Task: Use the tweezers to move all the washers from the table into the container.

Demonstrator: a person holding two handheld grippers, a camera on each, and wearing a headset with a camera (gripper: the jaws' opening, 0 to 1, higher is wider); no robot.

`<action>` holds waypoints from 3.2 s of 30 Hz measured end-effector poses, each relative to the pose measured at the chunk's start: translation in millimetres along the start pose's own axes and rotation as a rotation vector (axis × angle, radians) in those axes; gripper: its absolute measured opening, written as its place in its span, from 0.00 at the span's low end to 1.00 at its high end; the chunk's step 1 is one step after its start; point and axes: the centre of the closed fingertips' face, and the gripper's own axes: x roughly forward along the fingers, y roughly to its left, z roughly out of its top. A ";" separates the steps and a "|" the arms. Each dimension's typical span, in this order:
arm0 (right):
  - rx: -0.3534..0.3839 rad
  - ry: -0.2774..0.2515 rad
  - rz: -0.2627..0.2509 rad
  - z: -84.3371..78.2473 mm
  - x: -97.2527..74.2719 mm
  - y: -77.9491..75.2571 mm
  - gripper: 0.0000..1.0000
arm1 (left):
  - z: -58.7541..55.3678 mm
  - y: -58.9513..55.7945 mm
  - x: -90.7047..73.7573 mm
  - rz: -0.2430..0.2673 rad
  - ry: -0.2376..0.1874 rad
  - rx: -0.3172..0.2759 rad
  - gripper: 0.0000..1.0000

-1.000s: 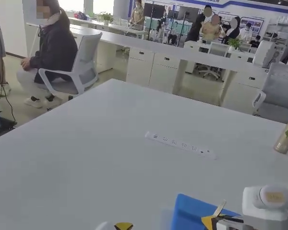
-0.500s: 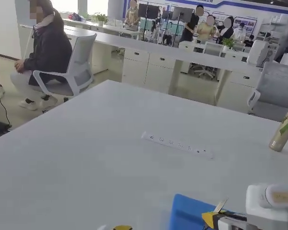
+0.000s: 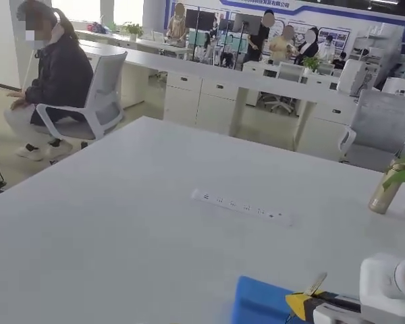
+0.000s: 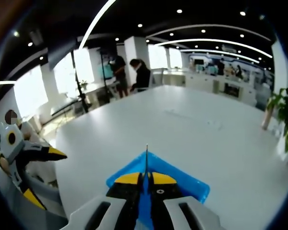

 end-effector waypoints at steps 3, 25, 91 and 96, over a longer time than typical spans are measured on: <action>-0.008 -0.012 0.007 4.1 -5.7 5.2 0.03 | 0.4 -1.6 0.2 -0.005 0.000 0.008 0.82; 0.022 0.002 0.053 -19.5 -25.7 46.2 0.03 | 1.9 -2.4 -0.9 -0.009 -0.011 0.006 0.82; -0.140 0.135 0.058 -102.6 -11.2 71.0 0.01 | -3.3 -3.6 0.5 -0.020 0.018 0.017 0.79; -0.114 0.134 0.045 -104.3 -13.7 71.3 0.01 | -2.0 -5.2 0.0 -0.025 0.011 0.020 0.79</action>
